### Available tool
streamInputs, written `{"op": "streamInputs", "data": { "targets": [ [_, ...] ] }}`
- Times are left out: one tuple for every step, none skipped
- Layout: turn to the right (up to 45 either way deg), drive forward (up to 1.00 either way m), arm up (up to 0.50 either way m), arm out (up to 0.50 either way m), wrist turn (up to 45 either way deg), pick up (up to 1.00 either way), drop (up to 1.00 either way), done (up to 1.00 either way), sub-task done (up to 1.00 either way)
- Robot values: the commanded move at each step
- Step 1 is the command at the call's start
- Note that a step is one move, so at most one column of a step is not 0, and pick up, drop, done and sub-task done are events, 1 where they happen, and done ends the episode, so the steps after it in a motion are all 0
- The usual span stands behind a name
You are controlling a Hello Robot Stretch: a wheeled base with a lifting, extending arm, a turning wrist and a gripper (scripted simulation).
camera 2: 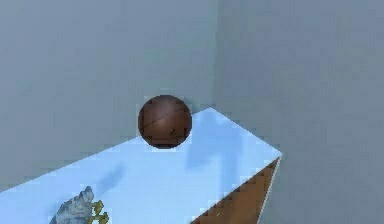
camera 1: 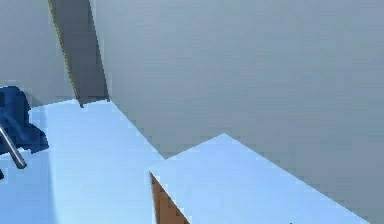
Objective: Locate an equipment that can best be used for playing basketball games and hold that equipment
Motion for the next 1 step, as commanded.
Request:
{"op": "streamInputs", "data": {
  "targets": [
    [0.0,0.0,0.38,0.0,0.0,0.0,0.0,0.0,0.0]
  ]
}}
